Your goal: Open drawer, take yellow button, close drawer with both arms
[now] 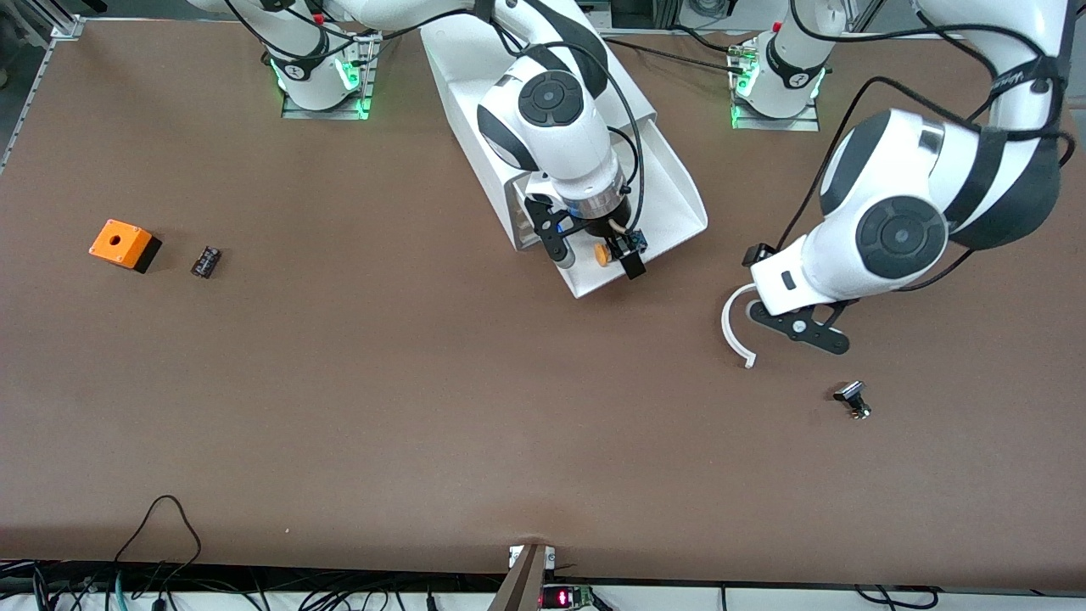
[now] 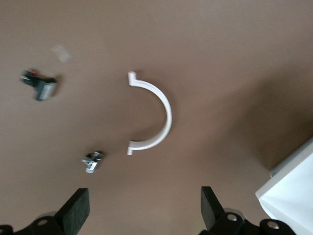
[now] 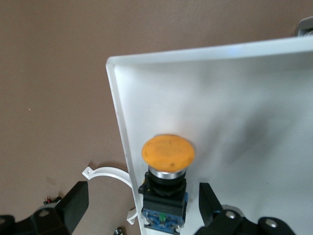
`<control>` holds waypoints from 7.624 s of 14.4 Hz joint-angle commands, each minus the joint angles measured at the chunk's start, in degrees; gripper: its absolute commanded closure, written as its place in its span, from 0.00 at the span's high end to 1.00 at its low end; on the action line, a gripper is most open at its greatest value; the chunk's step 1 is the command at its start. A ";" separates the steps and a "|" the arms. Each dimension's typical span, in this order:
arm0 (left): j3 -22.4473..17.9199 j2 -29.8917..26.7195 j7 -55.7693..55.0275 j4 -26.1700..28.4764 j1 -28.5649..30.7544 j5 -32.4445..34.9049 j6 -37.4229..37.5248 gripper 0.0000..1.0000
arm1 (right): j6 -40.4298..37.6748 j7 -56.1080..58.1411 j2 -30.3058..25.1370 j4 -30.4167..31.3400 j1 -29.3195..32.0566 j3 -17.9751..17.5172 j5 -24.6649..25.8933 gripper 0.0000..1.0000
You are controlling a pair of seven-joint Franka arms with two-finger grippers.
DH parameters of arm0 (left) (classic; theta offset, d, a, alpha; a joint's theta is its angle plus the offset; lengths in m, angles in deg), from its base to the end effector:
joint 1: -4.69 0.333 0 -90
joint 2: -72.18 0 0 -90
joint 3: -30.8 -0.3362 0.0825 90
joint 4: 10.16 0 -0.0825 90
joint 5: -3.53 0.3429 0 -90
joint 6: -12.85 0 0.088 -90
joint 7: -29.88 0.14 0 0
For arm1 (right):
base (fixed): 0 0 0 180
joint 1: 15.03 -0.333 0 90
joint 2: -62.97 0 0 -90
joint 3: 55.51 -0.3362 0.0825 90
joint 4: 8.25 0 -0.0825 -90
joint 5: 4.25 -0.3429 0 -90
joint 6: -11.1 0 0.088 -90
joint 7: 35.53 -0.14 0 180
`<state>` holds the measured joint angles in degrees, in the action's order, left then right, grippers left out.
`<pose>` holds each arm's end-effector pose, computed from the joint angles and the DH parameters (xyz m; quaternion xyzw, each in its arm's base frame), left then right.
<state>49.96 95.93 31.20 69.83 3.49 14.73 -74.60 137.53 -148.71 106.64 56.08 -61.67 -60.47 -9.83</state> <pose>0.5888 -0.1536 0.4575 -0.9726 0.1903 0.1237 0.0511 0.4913 0.5944 0.3887 -0.8252 0.5368 0.0489 0.1690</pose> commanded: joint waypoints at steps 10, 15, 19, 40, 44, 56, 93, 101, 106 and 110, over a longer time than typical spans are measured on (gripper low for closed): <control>-1.40 -1.76 -24.87 8.11 4.19 -8.29 -14.71 0.92 | -6.79 -1.43 0.46 -2.72 -0.99 0.39 -0.57 0.00; -0.79 -5.21 -31.63 17.91 3.93 -8.29 -25.49 0.94 | -12.86 2.42 -1.47 -8.52 6.82 0.30 -6.72 0.00; 0.88 -4.94 -37.85 19.23 2.35 -8.29 -26.45 0.93 | -19.34 20.48 -4.81 -8.35 13.14 0.48 -9.10 0.00; 16.34 -5.30 -67.41 30.66 -7.93 -8.65 -31.29 0.97 | -5.16 124.68 -22.22 42.61 20.98 29.66 -8.04 0.00; 19.51 -4.51 -70.04 30.83 -8.11 -9.34 -30.76 0.97 | 3.28 130.05 -19.86 48.42 23.17 30.01 -8.48 0.00; 21.10 -3.10 -70.84 30.92 -9.61 -12.60 -28.12 0.98 | 6.91 133.93 -12.64 48.43 24.06 29.92 -14.28 0.75; -11.69 -25.42 5.09 16.32 3.76 -11.13 -7.38 0.99 | -43.23 107.21 -28.62 4.36 50.59 -0.65 5.40 0.99; -15.55 -26.13 3.60 16.51 -0.73 -10.58 -7.38 0.99 | -30.53 107.21 -40.15 26.81 50.52 -0.93 5.75 0.99; -14.85 -23.66 2.38 13.78 -0.64 -10.49 -6.42 0.99 | -32.12 107.38 -39.71 25.06 50.43 -0.84 5.58 0.99; -14.59 -23.66 -0.53 13.61 -0.64 -10.49 -5.09 0.99 | -32.12 109.31 -39.19 24.09 50.87 -0.84 5.67 0.99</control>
<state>35.48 71.83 32.01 84.89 3.52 2.99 -81.06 105.70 -40.31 67.86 80.73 -11.68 -60.51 -5.09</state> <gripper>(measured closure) 0.004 0.009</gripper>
